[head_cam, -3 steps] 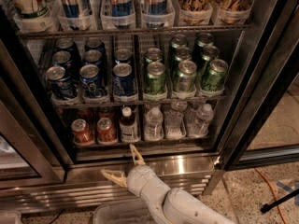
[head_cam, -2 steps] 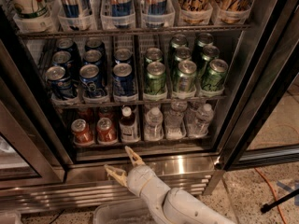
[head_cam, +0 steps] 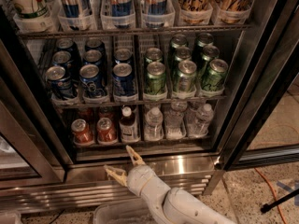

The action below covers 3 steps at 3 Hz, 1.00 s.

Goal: Pick coke can from bottom shelf of fridge

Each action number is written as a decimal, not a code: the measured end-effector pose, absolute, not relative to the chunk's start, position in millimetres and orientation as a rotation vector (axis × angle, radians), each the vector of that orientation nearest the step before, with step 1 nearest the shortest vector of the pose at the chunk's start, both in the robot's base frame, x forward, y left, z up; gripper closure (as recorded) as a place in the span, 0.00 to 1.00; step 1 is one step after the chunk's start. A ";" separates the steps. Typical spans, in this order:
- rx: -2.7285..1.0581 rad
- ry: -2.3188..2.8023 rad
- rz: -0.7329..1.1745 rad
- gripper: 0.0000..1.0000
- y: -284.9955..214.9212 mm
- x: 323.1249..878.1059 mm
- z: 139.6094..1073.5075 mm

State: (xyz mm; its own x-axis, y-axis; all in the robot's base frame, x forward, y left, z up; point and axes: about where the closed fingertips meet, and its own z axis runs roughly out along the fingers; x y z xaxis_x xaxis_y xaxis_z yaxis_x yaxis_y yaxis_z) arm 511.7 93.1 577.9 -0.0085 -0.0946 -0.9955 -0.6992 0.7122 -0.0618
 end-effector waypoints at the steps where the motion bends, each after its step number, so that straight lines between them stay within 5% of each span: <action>1: -0.677 1.530 0.541 0.30 95.2 517.9 576.0; 3: -0.683 1.517 0.535 0.26 100.5 543.0 582.2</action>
Offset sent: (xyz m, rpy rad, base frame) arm 0.0305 0.0080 -0.0002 -0.0088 -0.0057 0.0023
